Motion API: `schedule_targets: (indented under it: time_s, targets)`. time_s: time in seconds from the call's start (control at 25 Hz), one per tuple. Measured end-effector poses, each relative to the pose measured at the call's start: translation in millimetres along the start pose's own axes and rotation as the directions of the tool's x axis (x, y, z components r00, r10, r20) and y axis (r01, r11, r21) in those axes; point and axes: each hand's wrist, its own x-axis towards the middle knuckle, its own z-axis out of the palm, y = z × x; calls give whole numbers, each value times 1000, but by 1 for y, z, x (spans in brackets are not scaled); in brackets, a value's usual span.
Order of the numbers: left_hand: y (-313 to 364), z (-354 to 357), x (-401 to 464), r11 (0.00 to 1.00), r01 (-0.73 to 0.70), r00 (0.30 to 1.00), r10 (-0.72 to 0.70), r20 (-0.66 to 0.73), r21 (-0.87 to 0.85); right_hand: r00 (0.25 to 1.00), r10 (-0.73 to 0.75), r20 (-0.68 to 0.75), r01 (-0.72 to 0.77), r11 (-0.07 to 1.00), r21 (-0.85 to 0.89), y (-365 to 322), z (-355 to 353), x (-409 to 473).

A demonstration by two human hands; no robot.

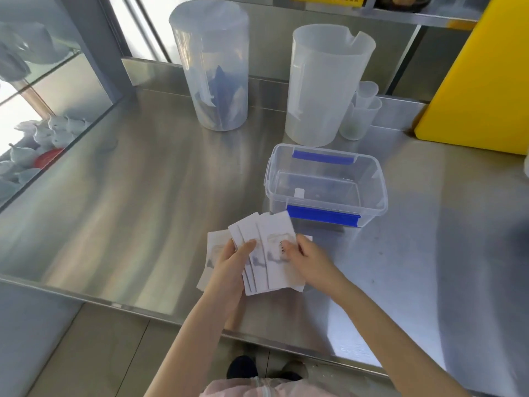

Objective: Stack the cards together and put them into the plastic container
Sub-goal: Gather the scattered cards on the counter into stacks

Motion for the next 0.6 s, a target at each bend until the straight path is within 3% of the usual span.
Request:
schedule_targets:
  time_s: [0.04,0.16,0.24,0.32,0.4,0.48,0.6]
  targets:
    - [-2,3,0,1000,-7,1000,7,10,9,1000,-9,-6,9,997,-75,1,8,-2]
    - [-7,4,0,999,-17,1000,16,16,44,999,-22,29,24,998,-63,3,22,-3]
    - [-8,1,0,998,-13,1000,13,8,67,999,20,31,-22,998,63,8,20,5]
    - [-7,-3,-1,997,-1,1000,1,-2,74,990,121,-78,-104,976,191,19,13,19]
    - [-5,-8,-3,998,17,1000,-16,-9,57,938,222,-265,-244,969,-50,34,12,33]
    - [-4,-12,-5,999,29,999,-29,-24,29,892,249,-378,-383,861,-335,43,19,40]
    - [-3,-15,-6,999,43,998,-42,-45,16,886,223,-407,-402,808,-432,50,28,46]
